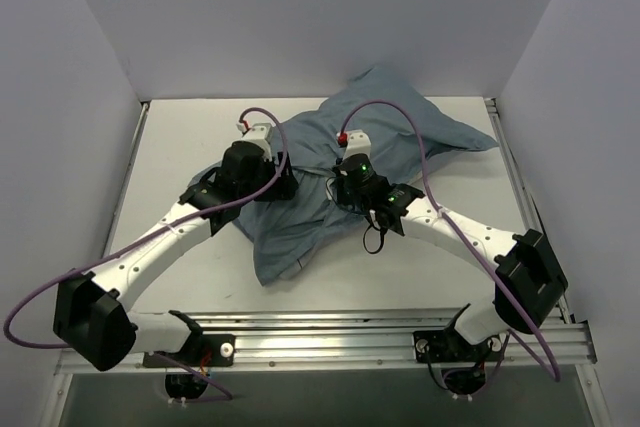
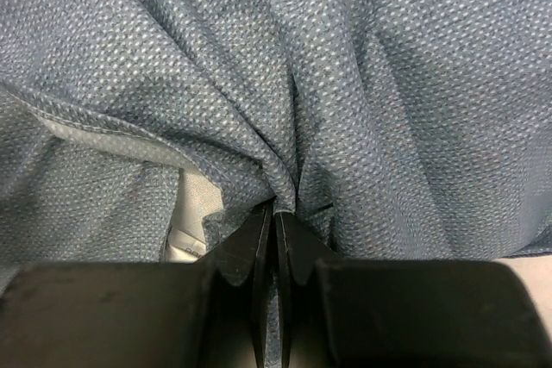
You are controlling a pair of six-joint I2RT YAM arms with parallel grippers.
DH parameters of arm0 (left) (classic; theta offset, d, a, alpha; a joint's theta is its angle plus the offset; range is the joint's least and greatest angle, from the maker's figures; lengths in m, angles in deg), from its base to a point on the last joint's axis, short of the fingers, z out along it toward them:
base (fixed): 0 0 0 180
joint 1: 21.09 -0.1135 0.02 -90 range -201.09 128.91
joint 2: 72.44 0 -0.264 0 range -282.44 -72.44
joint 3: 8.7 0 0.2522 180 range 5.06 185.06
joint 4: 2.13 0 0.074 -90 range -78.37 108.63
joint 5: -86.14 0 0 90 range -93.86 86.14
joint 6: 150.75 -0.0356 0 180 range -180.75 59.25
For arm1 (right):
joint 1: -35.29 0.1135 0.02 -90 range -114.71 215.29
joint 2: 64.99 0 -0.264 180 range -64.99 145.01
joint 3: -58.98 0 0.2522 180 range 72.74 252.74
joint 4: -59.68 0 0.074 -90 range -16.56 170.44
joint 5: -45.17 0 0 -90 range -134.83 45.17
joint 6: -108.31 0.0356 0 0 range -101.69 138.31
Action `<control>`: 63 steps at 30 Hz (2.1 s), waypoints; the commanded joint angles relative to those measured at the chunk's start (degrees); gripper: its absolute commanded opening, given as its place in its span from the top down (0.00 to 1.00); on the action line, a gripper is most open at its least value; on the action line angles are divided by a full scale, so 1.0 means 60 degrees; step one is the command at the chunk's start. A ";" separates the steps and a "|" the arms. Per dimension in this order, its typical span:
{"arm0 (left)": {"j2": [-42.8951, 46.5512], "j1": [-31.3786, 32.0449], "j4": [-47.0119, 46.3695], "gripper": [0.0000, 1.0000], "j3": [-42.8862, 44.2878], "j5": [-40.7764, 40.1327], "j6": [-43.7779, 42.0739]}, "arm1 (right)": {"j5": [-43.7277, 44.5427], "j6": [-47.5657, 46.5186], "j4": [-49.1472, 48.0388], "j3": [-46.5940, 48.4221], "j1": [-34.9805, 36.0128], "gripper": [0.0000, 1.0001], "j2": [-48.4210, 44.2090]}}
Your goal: Remove the pillowcase from the pillow
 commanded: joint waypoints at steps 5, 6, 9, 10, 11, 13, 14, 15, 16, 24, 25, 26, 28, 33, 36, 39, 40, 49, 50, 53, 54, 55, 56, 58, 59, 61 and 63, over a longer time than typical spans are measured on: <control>-0.1161 0.0131 -0.0222 0.52 0.0813 -0.0537 -0.0966 | 0.0303 -0.0178 -0.0178 0.0490 0.0092 1.00 -0.0015; -0.1132 0.0145 -0.0222 0.60 0.0770 -0.0552 -0.0908 | 0.0318 -0.0179 -0.0149 0.0519 0.0077 1.00 -0.0001; -0.0840 0.0145 -0.0135 0.94 0.0477 -0.0727 -0.0776 | 0.0464 -0.0295 -0.0134 0.0593 0.0062 1.00 0.0000; -0.0723 0.0102 -0.0004 0.97 0.0375 -0.0844 -0.0717 | 0.0537 -0.0310 -0.0090 0.0622 0.0033 1.00 0.0014; -0.0461 0.0058 0.0157 0.98 0.0171 -0.1005 -0.0659 | 0.0741 -0.0311 -0.0032 0.0636 -0.0083 1.00 0.0014; -0.0123 -0.0219 0.0653 0.98 -0.0064 -0.1503 -0.0483 | 0.0947 -0.0194 0.0289 0.0767 -0.0317 1.00 0.0000; 0.0270 -0.0380 0.0816 0.98 -0.0182 -0.1591 -0.0323 | 0.1021 -0.0106 0.0422 0.0812 -0.0507 1.00 -0.0073; 0.0521 -0.0570 0.0963 0.98 -0.0531 -0.1636 -0.0234 | 0.1021 0.0010 0.0568 0.0870 -0.0988 1.00 -0.0132; 0.0755 -0.0790 0.1327 0.98 -0.0708 -0.1665 -0.0146 | 0.1050 0.0258 0.0656 0.0900 -0.1210 1.00 -0.0234; 0.3919 -0.2843 0.2764 0.98 -0.2671 -0.1329 0.1771 | 0.0773 0.1008 0.1228 0.0827 -0.2706 1.00 -0.1260; 0.4357 -0.2843 0.2998 0.98 -0.2818 -0.1140 0.2194 | 0.0482 0.1022 0.1301 0.0841 -0.2706 1.00 -0.1217; 0.4564 -0.2843 0.3073 0.98 -0.2994 -0.0979 0.2387 | 0.0276 0.1008 0.1316 0.0842 -0.2692 1.00 -0.1202; 0.5047 -0.2857 0.3059 0.98 -0.3621 -0.0308 0.2855 | -0.0671 0.0891 0.1113 0.0783 -0.2604 1.00 -0.1100; 0.5342 -0.2857 0.2737 0.94 -0.4460 0.0589 0.3063 | -0.0986 0.0044 0.1052 0.0914 -0.1566 1.00 -0.0850; 0.5547 -0.2857 0.2459 0.69 -0.4183 0.0897 0.2595 | -0.0722 -0.0586 0.1403 0.1368 -0.0803 0.88 -0.0733; 0.5402 -0.2857 0.2385 0.37 -0.3262 0.1174 0.1893 | -0.0795 -0.0968 0.1842 0.1924 -0.0408 0.68 -0.0645; 0.5111 -0.2857 0.2443 0.28 -0.2955 0.1162 0.1528 | -0.0810 -0.1042 0.1945 0.2274 -0.0334 0.64 -0.0558; 0.2564 -0.2872 0.1712 0.18 -0.0550 0.0897 0.0529 | -0.1366 -0.2550 0.2620 0.4413 0.0691 0.28 0.0743; 0.2313 -0.2887 0.1610 0.19 -0.0419 0.0898 0.0514 | -0.1439 -0.2856 0.2635 0.4662 0.0750 0.26 0.0935; 0.1419 -0.2916 0.1404 0.21 -0.0095 0.1205 0.0426 | -0.1936 -0.3137 0.2562 0.5600 0.0795 0.22 0.1711; 0.1127 -0.2931 0.1403 0.23 -0.0051 0.1264 0.0426 | -0.2141 -0.3413 0.2620 0.6095 0.0809 0.22 0.1916; 0.1037 -0.2931 0.1418 0.24 -0.0022 0.1308 0.0426 | -0.2650 -0.3503 0.2635 0.6318 0.0824 0.21 0.2339; 0.1007 -0.2931 0.1418 0.24 -0.0065 0.1410 0.0440 | -0.2829 -0.3634 0.2635 0.6509 0.0839 0.21 0.2561; 0.1050 -0.2945 0.1374 0.26 -0.0182 0.1440 0.0455 | -0.3225 -0.3781 0.2664 0.7080 0.0897 0.21 0.3130; 0.1109 -0.2960 0.1360 0.26 -0.0342 0.1382 0.0455 | -0.3662 -0.3869 0.2679 0.7241 0.0941 0.20 0.3337; 0.1314 -0.2960 0.1301 0.27 -0.0533 0.1279 0.0455 | -0.3900 -0.4016 0.2664 0.7579 0.0970 0.20 0.3894; 0.1373 -0.2960 0.1141 0.28 -0.0812 0.1279 0.0499 | -0.4003 -0.4089 0.2548 0.7682 0.0956 0.20 0.4260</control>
